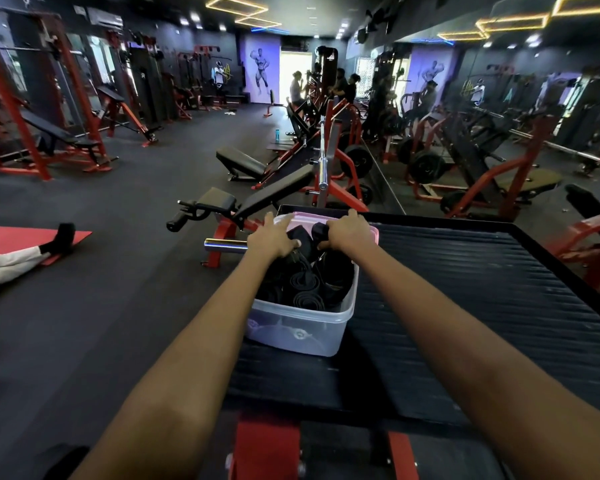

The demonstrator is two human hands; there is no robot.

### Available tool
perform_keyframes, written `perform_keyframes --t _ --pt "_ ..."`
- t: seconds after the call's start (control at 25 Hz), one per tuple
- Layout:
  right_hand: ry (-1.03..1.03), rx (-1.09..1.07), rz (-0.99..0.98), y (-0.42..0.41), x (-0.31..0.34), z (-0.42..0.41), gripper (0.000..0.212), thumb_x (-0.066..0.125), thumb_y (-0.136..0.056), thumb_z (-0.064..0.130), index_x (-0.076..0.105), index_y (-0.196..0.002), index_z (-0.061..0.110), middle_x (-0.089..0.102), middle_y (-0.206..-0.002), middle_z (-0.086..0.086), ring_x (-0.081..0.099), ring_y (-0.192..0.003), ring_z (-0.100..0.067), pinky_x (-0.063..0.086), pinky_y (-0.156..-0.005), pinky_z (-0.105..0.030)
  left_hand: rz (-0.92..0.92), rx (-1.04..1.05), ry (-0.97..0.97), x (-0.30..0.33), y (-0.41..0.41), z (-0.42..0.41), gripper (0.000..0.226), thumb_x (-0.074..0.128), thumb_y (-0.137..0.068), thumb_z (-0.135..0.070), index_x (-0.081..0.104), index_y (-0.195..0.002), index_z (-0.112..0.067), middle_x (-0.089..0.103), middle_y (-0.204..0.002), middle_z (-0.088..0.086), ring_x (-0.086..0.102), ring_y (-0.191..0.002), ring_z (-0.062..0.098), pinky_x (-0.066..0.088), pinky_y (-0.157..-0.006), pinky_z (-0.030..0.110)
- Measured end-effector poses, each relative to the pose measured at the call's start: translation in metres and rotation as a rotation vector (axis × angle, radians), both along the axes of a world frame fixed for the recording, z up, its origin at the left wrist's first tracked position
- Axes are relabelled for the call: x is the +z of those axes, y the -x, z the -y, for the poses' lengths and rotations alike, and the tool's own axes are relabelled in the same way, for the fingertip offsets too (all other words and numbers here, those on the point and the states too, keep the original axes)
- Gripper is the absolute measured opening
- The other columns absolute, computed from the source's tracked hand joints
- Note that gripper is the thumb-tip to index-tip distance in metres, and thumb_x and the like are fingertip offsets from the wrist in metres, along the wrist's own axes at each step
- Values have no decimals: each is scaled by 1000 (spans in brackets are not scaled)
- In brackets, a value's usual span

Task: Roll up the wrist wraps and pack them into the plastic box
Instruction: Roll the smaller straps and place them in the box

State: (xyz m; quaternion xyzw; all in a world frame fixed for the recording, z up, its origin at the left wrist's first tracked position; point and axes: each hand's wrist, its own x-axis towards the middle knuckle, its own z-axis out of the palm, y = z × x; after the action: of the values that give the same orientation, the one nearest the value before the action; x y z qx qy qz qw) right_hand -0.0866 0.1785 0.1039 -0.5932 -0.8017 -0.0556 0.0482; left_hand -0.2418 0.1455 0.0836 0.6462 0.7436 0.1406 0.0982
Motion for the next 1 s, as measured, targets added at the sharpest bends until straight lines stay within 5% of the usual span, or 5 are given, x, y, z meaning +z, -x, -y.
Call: perform_keyframes --t 0.28,0.48,0.6,0.8,1.0 --pt "132 15 -49 11 -11 -10 48 73 -78 34 63 -111 2 63 -117 -16 58 -111 -32 47 -87 -36 318 -20 98 -1 27 18 59 49 -93 -21 24 -145 -10 40 -144 20 42 -129 34 35 -105 37" --pt "200 -17 -57 10 -11 -13 53 71 -79 40 62 -114 1 62 -121 -15 56 -115 -30 45 -89 -35 803 -68 135 -1 33 38 36 38 -96 -3 43 -129 -15 53 -108 7 51 -87 13 43 -76 25" --pt "177 38 -128 9 -12 -7 42 62 -87 35 63 -112 1 61 -121 -17 54 -115 -32 44 -91 -36 807 -85 112 -6 37 47 46 35 -93 1 40 -135 -16 53 -118 8 50 -98 16 45 -87 30" --pt "-171 31 -752 -36 -28 -20 27 46 -91 9 64 -110 3 61 -116 -19 56 -109 -35 43 -93 -37 793 22 -16 -11 24 54 46 33 -93 7 42 -135 -10 52 -129 16 47 -104 19 43 -87 26" --pt "188 -93 -489 -81 -66 -52 37 49 -89 6 57 -126 4 55 -132 -21 51 -121 -35 39 -99 -33 743 86 -88 -18 5 57 49 32 -87 10 42 -132 -7 53 -125 17 48 -105 23 38 -83 24"
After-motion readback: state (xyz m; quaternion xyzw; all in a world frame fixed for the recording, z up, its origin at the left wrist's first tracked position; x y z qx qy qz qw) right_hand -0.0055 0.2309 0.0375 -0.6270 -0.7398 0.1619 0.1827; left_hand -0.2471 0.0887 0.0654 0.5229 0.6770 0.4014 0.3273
